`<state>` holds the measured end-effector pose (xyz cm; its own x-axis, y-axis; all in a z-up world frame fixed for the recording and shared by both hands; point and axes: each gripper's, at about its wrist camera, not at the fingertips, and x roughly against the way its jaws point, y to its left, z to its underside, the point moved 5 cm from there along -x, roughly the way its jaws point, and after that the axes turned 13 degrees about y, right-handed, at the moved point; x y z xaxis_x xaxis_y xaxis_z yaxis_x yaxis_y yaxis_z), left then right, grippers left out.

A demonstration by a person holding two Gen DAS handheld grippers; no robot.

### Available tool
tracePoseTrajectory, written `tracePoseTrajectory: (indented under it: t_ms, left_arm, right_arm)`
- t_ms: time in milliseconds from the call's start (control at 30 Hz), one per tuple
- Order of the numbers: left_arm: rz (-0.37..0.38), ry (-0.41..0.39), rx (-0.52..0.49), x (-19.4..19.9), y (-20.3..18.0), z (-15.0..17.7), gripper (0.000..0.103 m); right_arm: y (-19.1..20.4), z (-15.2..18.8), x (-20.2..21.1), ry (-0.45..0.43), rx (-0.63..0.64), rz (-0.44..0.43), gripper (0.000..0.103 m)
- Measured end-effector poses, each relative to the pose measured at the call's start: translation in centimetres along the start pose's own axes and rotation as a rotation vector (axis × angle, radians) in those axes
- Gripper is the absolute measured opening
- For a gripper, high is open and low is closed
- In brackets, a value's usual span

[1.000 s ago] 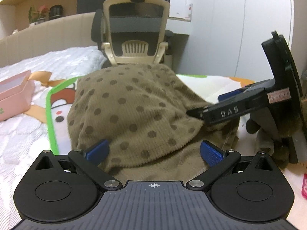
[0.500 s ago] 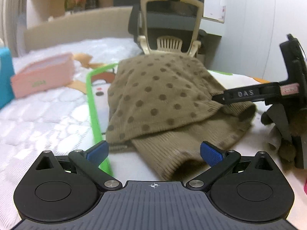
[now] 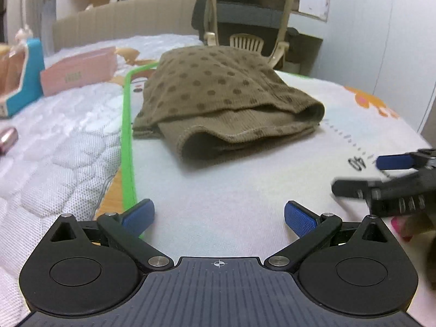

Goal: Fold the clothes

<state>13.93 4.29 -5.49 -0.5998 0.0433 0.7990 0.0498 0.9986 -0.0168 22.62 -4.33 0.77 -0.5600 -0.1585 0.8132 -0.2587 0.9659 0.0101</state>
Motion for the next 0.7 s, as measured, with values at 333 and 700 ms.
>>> tracePoseTrajectory:
  t_ms: [333,700]
  left_arm:
    - [-0.01,0.002,-0.011,-0.42,-0.31,0.14,0.103]
    - [-0.01,0.003,-0.01,-0.37,-0.24,0.12,0.103]
  right_arm:
    - [0.08,0.33,-0.16,-0.007,0.016,-0.005,0.103]
    - [0.02,0.46,-0.17,-0.009,0.018,-0.01,0.103]
